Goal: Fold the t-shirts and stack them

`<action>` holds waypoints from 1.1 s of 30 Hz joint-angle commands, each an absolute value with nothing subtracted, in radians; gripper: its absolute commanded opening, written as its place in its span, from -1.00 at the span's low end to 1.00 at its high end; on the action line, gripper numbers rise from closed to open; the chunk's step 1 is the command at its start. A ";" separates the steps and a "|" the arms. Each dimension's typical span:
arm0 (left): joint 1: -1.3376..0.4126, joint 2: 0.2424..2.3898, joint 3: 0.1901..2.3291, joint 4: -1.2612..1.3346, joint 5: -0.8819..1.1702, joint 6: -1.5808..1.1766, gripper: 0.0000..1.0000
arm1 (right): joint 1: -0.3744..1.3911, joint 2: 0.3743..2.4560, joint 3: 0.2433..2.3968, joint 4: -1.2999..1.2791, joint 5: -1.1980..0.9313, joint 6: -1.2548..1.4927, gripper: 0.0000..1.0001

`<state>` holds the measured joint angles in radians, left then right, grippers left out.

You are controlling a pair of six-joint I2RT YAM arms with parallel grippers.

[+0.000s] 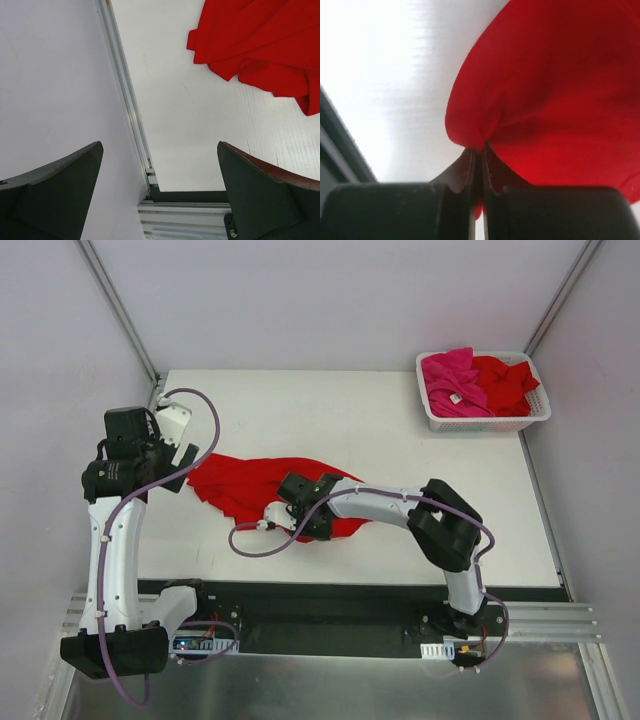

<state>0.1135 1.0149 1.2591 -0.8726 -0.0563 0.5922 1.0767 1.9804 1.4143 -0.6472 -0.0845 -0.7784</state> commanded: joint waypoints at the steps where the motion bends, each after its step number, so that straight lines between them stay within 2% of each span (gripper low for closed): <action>1: 0.126 0.991 1.290 -0.876 -0.046 0.600 0.99 | 1.083 1.788 1.590 -0.920 -0.069 -0.862 -0.97; 6: 0.127 0.983 1.301 -0.877 -0.043 0.594 0.99 | 1.046 1.779 1.784 -1.081 0.036 -1.040 -0.97; 10: 0.126 0.980 1.310 -0.879 -0.038 0.580 0.98 | 0.925 1.862 1.888 -0.981 0.158 -1.144 -0.96; 12: 0.126 0.977 1.316 -0.879 -0.038 0.575 0.98 | 0.836 1.963 1.954 -0.886 0.314 -1.178 -0.55; 13: 0.127 0.976 1.319 -0.882 -0.038 0.577 0.99 | 0.812 1.992 1.977 -0.783 0.374 -1.180 -0.16; 14: 0.127 0.973 1.321 -0.884 -0.040 0.575 0.99 | 0.772 2.020 2.003 -0.740 0.478 -1.192 -0.06; 19: 0.127 0.962 1.325 -0.893 -0.032 0.565 0.99 | 0.710 2.040 1.913 -0.256 0.670 -1.382 -0.11; 21: 0.126 0.954 1.319 -0.897 -0.022 0.561 0.98 | 0.698 2.037 1.901 -0.168 0.703 -1.416 -0.17; 25: 0.126 0.950 1.307 -0.897 -0.012 0.551 0.99 | 0.701 2.020 1.905 -0.182 0.683 -1.370 -0.16; 26: 0.127 0.950 1.305 -0.896 -0.009 0.546 0.99 | 0.709 2.025 1.917 -0.211 0.689 -1.359 -0.01; 27: 0.127 0.948 1.302 -0.899 -0.005 0.546 0.98 | 0.716 2.029 1.940 -0.266 0.675 -1.335 0.01; 28: 0.126 0.946 1.302 -0.899 -0.002 0.545 0.99 | 0.718 2.031 2.012 -0.490 0.631 -1.230 0.07; 29: 0.126 0.946 1.302 -0.897 -0.003 0.545 0.99 | 0.721 2.016 2.023 -0.568 0.552 -1.177 0.42; 30: 0.126 0.946 1.301 -0.899 -0.002 0.545 0.99 | 0.721 2.005 2.025 -0.631 0.513 -1.126 0.53; 33: 0.126 0.943 1.298 -0.899 -0.002 0.546 0.99 | 0.719 1.953 1.927 -0.768 0.418 -1.025 0.62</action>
